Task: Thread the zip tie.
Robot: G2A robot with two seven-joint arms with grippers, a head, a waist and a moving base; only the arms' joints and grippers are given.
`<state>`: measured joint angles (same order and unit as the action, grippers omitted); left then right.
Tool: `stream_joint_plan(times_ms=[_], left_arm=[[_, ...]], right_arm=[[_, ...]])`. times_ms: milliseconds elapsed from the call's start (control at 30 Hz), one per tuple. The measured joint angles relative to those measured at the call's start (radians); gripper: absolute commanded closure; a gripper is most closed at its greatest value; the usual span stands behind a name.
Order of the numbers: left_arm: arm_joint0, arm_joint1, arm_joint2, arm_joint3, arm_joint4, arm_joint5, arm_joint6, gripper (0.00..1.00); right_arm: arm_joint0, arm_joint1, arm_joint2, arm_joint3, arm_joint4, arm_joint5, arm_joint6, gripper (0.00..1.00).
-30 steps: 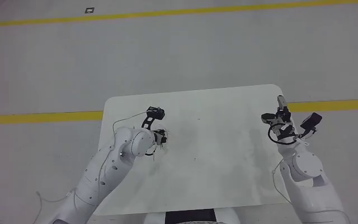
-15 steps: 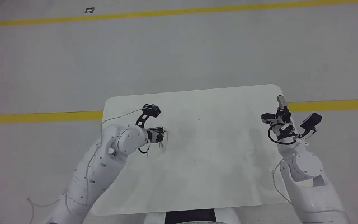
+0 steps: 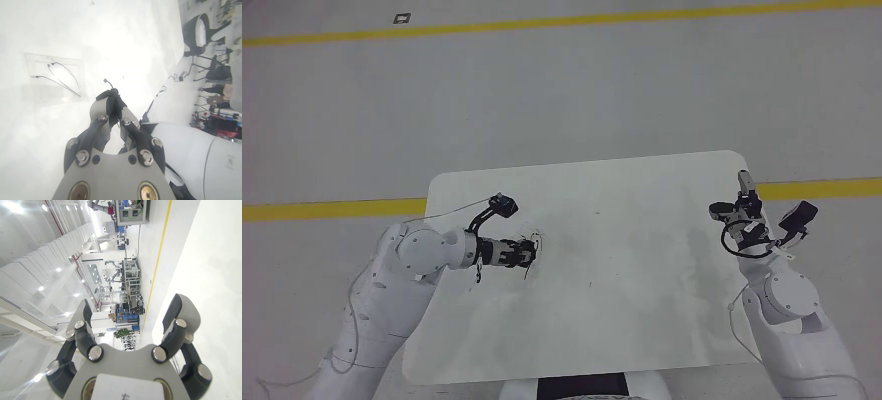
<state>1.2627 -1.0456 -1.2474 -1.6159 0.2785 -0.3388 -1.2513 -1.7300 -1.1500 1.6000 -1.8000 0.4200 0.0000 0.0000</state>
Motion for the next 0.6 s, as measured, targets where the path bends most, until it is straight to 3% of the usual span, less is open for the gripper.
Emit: stream_joint_plan(times_ms=[133,233,500,600], left_arm=[[-0.020,0.007,0.008,0.036,-0.092,-0.002,-0.024,1.00],[-0.026,0.011,0.013,0.042,-0.137,-0.001,-0.030,1.00],[-0.025,0.010,0.014,0.043,-0.136,0.000,-0.028,1.00],[-0.033,0.013,0.024,0.070,-0.118,0.011,-0.018,1.00]], right_arm=[[0.000,0.000,0.000,0.000,0.000,0.000,0.000,0.00],[0.000,0.000,0.000,0.000,0.000,0.000,0.000,0.00],[0.000,0.000,0.000,0.000,0.000,0.000,0.000,0.00],[0.000,0.000,0.000,0.000,0.000,0.000,0.000,0.00]])
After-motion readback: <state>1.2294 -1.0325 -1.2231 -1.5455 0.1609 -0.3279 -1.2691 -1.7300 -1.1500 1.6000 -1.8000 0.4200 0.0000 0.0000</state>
